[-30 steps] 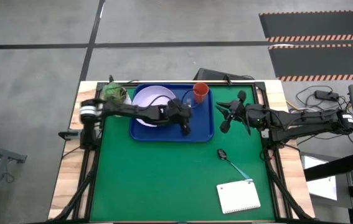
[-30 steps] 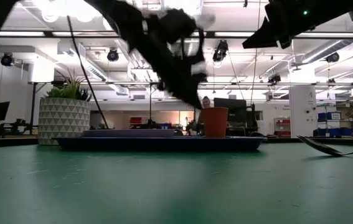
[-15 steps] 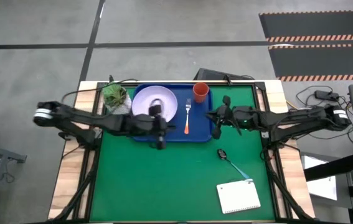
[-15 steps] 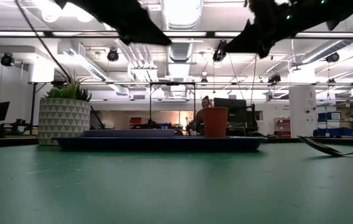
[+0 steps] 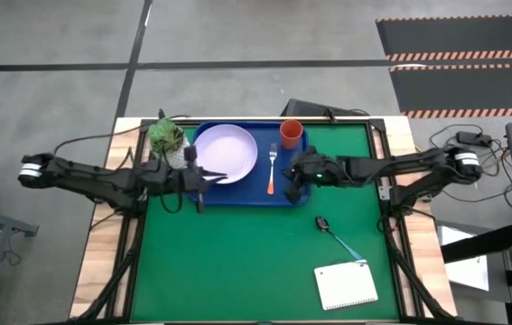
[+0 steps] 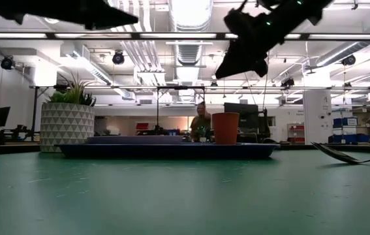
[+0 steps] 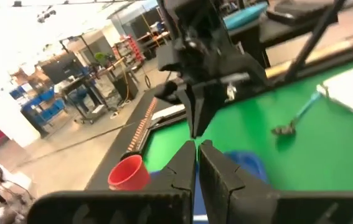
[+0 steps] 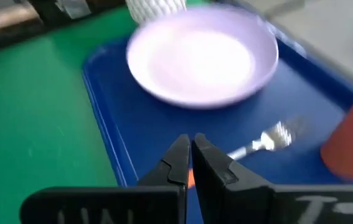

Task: Pick and place plate/cup/fork/spoon on tray
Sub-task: Put the orange fork on the blue serving tray to the right of the purple plate

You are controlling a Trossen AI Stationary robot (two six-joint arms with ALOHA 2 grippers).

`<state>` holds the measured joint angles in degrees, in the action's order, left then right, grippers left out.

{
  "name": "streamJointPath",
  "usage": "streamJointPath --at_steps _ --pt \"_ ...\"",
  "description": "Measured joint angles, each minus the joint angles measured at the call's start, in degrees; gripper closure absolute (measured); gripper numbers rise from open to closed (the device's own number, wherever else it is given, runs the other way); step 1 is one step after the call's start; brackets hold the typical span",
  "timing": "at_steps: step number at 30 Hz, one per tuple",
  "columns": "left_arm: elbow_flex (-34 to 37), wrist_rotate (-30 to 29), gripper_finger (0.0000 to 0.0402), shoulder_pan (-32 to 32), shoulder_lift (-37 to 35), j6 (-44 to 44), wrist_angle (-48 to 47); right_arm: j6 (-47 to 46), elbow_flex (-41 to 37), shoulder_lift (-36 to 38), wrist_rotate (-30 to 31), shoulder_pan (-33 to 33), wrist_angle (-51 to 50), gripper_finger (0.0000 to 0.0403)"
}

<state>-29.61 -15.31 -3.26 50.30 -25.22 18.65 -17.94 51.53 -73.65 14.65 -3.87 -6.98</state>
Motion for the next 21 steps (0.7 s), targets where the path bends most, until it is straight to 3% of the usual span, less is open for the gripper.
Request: streamJointPath --at_steps 4,7,13,21 --pt "4.13 -0.15 0.0401 0.03 -4.3 -5.79 -0.76 -5.54 10.68 -5.41 0.33 -1.25 -18.26 0.0394" --pt "6.21 -0.15 0.0401 0.23 -7.53 -8.09 0.35 -6.52 16.89 -10.77 0.35 -2.82 -26.1 0.0394" --pt "6.93 -0.26 0.0401 0.3 -12.12 -10.0 0.45 -1.81 23.15 -20.46 -1.81 -6.75 -30.37 0.0394" --pt "7.53 -0.63 0.0402 0.3 -14.11 -12.02 0.29 -0.51 23.31 -29.36 -4.0 -11.7 -27.6 0.0394"
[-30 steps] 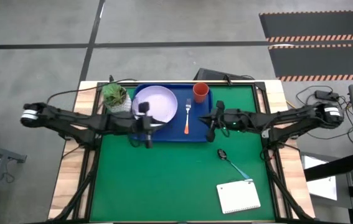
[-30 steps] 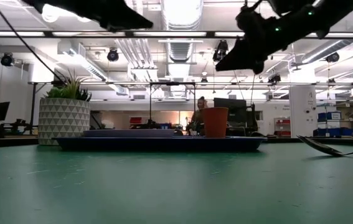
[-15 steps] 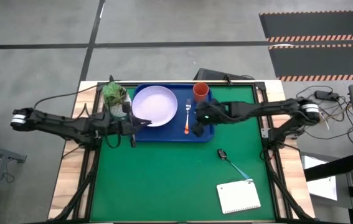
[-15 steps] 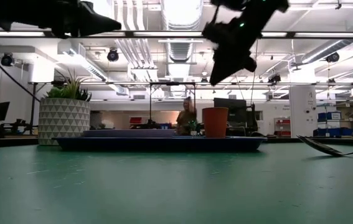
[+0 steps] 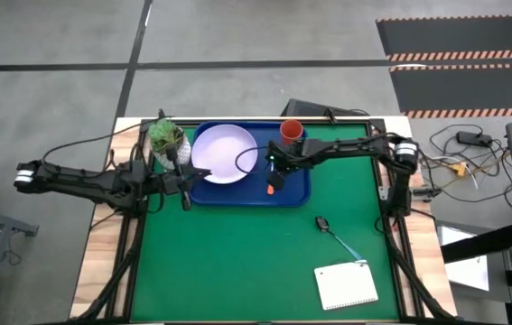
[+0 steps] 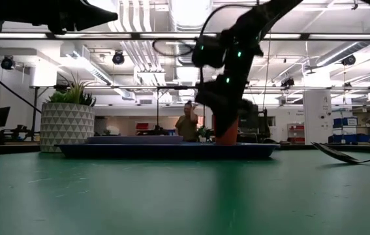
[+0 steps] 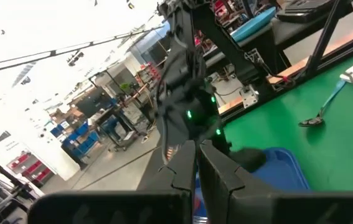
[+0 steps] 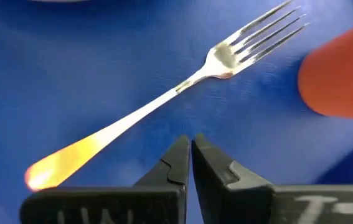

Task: Pick and place plate/cup/fork/spoon on tray
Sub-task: Put the orange fork on the blue serving tray to the right of the purple plate

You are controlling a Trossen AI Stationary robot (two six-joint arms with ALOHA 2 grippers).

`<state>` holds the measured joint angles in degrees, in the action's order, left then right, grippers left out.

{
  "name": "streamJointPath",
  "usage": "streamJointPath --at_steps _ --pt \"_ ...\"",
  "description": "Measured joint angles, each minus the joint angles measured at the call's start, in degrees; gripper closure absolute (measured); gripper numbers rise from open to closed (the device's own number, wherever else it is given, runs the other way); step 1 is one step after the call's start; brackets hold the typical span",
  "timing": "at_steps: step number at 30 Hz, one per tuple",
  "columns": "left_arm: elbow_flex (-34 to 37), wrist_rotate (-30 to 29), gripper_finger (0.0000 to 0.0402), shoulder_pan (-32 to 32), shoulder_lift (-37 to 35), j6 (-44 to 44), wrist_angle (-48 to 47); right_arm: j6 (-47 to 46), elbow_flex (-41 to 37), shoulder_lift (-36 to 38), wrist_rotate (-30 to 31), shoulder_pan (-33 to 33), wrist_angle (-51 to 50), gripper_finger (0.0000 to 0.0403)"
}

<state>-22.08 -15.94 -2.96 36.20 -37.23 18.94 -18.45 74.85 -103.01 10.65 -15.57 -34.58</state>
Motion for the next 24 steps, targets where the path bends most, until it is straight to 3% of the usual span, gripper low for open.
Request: streamJointPath --at_steps 10,24 --pt "0.01 -1.84 0.0402 0.54 0.14 -1.27 0.23 1.8 -0.11 -4.38 0.75 -1.42 7.78 0.0394" --pt "0.01 -4.13 0.0402 0.72 0.56 -1.05 0.12 3.57 0.03 -7.8 1.75 -1.18 11.14 0.0394"
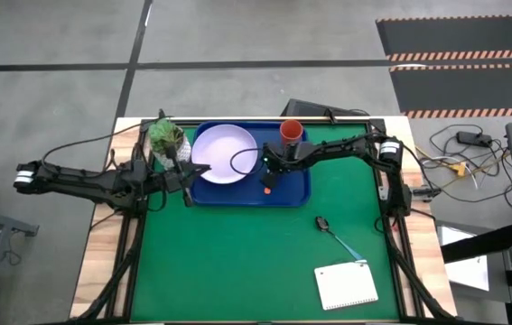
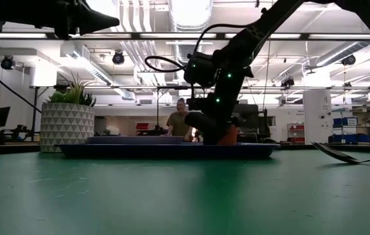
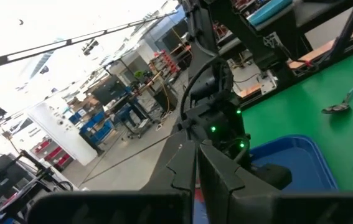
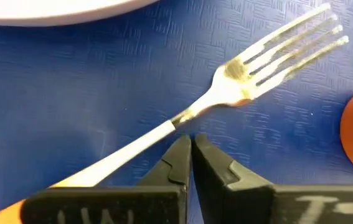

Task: Pick and place plate/cup/fork/spoon on tray
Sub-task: Put the orange fork on the blue serving tray to the right of the purple plate, then put the blue spoon on the blue serving tray to the right of the orange fork

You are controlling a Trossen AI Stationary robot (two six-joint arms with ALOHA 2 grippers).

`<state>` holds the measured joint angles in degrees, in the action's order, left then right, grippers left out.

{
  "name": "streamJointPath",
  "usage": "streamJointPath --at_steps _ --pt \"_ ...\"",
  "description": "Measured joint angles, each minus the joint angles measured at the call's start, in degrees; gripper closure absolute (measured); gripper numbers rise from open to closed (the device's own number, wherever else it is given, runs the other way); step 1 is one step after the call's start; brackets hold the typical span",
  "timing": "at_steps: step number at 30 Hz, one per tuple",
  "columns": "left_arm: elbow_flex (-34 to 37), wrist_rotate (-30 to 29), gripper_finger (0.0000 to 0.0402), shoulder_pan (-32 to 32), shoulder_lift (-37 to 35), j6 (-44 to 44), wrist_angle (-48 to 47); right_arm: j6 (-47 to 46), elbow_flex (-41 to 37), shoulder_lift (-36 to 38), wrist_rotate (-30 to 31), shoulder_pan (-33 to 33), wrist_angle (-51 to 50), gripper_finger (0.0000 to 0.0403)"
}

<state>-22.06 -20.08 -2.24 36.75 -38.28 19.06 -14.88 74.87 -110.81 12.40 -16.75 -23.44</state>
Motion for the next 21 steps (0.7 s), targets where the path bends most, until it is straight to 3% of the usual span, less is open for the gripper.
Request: streamJointPath --at_steps 12,15,19,21 --pt "0.87 0.0 0.0402 -0.02 1.38 1.8 0.27 3.97 2.67 6.09 -0.43 0.81 -4.78 0.0394" --pt "1.36 0.04 0.0402 -0.02 2.21 9.69 0.29 6.08 2.5 8.82 -0.42 2.33 -4.64 0.0394" --pt "3.49 1.54 0.0402 -0.02 4.68 28.41 1.3 7.32 1.65 12.6 -0.33 5.51 -4.01 0.0394" --pt "4.86 3.2 0.0402 -0.07 7.07 32.24 4.42 7.9 1.02 14.01 -0.27 7.31 -4.21 0.0394"
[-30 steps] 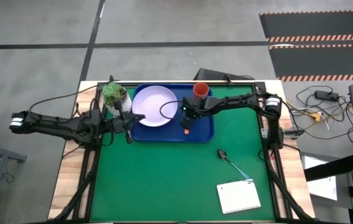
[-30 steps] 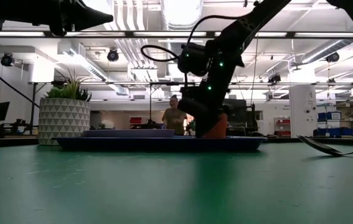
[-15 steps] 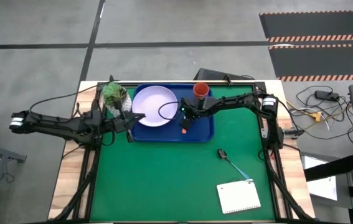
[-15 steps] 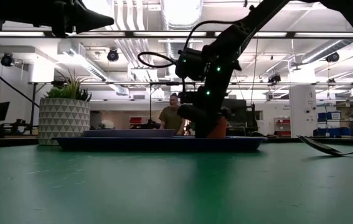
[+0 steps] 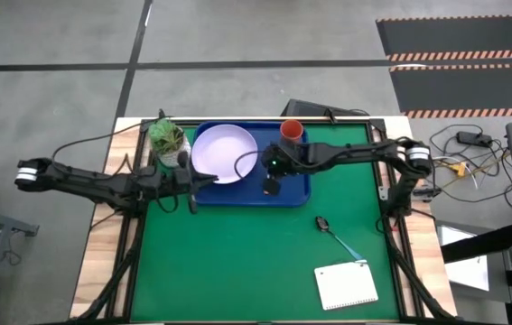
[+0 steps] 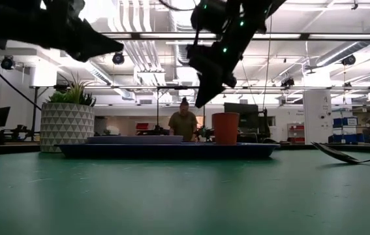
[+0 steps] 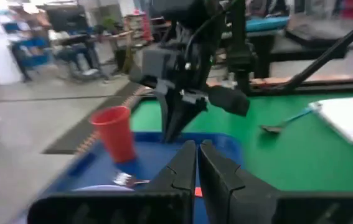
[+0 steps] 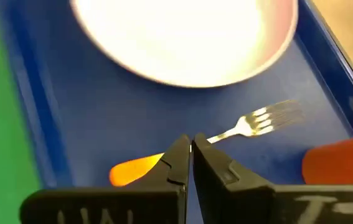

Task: Pick and place plate/cup/fork/spoon on tray
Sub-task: Put the blue spoon on the blue serving tray to the right of the orange fork

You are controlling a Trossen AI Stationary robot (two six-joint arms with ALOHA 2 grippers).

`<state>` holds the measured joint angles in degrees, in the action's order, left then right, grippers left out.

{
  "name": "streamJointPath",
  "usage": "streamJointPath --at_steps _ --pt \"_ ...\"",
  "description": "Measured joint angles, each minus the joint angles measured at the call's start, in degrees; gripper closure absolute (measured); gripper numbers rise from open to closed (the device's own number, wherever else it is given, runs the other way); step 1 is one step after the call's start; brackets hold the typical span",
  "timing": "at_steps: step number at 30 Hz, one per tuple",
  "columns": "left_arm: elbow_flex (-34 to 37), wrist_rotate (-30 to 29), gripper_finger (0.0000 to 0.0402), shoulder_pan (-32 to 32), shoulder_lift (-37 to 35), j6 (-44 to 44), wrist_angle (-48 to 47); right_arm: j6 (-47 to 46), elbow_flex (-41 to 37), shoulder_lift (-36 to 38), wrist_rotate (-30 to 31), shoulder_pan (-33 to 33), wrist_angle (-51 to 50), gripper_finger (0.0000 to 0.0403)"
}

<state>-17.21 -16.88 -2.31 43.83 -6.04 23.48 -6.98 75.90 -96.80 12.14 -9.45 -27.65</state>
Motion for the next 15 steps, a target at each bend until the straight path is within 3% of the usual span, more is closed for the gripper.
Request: streamJointPath --at_steps 6,15 --pt "3.13 2.91 0.0402 -0.07 7.1 4.23 16.36 2.3 -1.13 3.28 -0.12 5.36 0.01 0.0394" --pt "3.1 3.01 0.0402 -0.07 13.27 8.08 19.87 4.08 -1.38 5.28 -0.09 9.07 -0.71 0.0394"
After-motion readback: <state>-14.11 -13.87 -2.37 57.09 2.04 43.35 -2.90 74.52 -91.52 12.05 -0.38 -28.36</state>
